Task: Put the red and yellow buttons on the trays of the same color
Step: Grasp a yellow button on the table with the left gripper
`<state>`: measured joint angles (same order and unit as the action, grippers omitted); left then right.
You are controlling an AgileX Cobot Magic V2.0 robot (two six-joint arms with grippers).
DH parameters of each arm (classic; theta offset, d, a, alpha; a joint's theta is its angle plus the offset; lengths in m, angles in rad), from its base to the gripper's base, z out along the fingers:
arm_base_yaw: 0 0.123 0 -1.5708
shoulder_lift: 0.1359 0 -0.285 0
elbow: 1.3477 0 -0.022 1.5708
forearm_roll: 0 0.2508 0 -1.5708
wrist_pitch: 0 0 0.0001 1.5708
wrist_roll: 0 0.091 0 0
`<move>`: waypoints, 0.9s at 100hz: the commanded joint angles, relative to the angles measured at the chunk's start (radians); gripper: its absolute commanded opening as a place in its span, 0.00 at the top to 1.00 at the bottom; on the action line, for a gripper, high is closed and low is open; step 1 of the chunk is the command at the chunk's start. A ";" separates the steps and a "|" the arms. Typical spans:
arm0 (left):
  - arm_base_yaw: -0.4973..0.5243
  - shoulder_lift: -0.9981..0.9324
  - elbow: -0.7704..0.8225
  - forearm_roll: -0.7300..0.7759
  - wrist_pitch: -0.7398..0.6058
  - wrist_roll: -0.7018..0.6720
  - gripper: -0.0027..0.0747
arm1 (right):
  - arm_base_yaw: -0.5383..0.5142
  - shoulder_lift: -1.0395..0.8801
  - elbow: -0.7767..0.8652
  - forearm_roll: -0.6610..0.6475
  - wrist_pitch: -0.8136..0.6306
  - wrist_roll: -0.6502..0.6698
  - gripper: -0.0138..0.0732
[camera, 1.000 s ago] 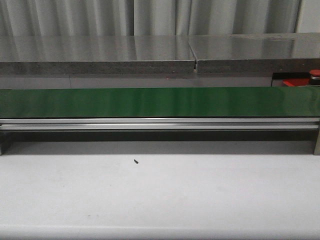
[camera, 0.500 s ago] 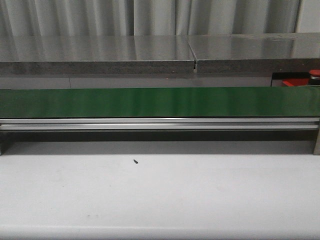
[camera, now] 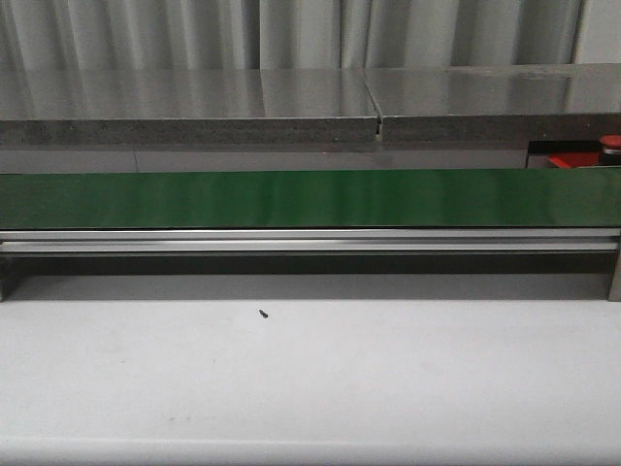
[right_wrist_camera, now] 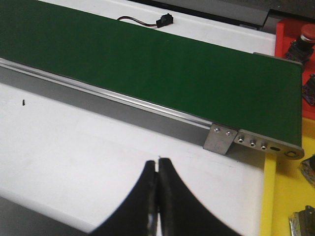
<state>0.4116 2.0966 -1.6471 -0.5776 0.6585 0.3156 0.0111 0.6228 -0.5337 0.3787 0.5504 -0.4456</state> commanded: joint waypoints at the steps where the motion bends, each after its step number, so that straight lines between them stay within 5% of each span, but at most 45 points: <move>1: -0.011 -0.034 -0.047 -0.021 -0.036 -0.027 0.17 | 0.002 -0.004 -0.027 0.010 -0.058 0.000 0.95; 61: -0.036 0.087 -0.169 0.012 -0.058 -0.106 0.17 | 0.002 -0.004 -0.027 0.010 -0.058 0.000 0.95; 90: -0.036 0.087 -0.169 0.029 -0.080 -0.108 0.47 | 0.002 -0.004 -0.027 0.010 -0.058 0.000 0.95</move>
<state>0.3820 2.2461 -1.7854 -0.5311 0.6280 0.2208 0.0111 0.6228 -0.5337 0.3787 0.5504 -0.4456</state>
